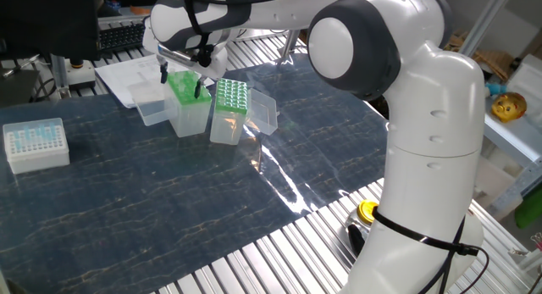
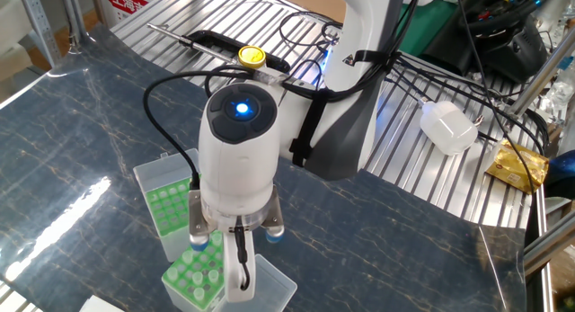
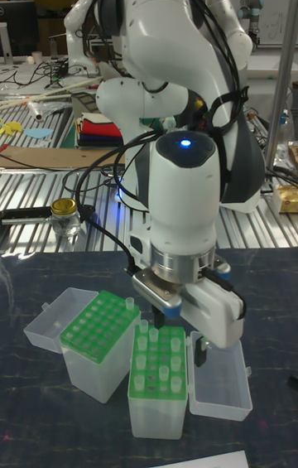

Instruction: Transfer all large pipette tips from one holder to another

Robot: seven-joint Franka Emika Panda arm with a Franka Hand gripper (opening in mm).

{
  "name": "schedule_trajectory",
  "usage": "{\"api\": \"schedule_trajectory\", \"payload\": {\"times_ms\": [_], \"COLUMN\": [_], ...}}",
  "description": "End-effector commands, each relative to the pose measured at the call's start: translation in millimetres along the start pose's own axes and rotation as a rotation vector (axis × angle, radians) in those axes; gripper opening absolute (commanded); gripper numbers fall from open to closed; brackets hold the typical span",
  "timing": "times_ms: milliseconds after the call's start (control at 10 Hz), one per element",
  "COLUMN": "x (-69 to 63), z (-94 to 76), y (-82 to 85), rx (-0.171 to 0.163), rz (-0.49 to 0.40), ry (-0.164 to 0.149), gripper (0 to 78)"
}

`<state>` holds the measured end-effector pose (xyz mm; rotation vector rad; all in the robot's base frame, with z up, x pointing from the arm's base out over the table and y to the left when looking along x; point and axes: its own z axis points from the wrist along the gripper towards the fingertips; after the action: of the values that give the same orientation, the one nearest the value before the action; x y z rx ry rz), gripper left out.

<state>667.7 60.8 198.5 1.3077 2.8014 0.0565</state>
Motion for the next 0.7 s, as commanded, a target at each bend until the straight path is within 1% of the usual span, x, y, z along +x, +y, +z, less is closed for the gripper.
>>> {"api": "schedule_trajectory", "payload": {"times_ms": [100,300,400,700], "x": [-0.7,-0.9,-0.9,-0.9], "z": [-1.9,-2.0,-2.0,-2.0], "y": [0.7,0.8,0.8,0.8], "rx": [-0.003,-0.004,-0.004,-0.004], "rz": [0.003,0.003,0.003,0.003], "ry": [-0.004,-0.005,-0.005,-0.005], "gripper": [77.4,77.4,1.1,1.1]}}
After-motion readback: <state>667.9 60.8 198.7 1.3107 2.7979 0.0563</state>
